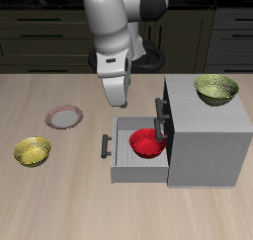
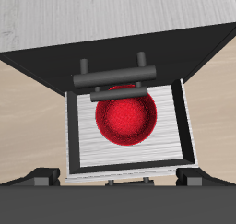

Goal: Place the red bowl on the plate

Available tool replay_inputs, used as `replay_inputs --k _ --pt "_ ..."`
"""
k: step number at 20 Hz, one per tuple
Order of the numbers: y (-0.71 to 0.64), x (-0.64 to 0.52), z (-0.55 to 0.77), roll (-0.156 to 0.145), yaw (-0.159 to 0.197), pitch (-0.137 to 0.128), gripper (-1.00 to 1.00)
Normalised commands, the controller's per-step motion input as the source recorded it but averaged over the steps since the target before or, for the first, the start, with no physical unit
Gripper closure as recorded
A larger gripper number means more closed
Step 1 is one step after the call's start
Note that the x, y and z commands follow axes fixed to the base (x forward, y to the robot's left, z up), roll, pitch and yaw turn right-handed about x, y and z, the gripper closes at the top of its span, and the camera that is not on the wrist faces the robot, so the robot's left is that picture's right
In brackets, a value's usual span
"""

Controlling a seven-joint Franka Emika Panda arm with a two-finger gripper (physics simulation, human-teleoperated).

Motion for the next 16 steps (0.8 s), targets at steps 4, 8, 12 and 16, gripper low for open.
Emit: replay_inputs --k 4,8,12,16 --pt "-0.07 -0.03 -0.01 -0.017 0.038 -0.015 -1.00" --pt "0.02 -0.02 -0.02 -0.006 -0.004 -0.007 -1.00" --pt "-0.10 -0.01 -0.28 -0.018 0.012 -0.013 -1.00" --pt "-0.04 -0.01 -0.30 0.004 -0.008 0.036 -1.00"
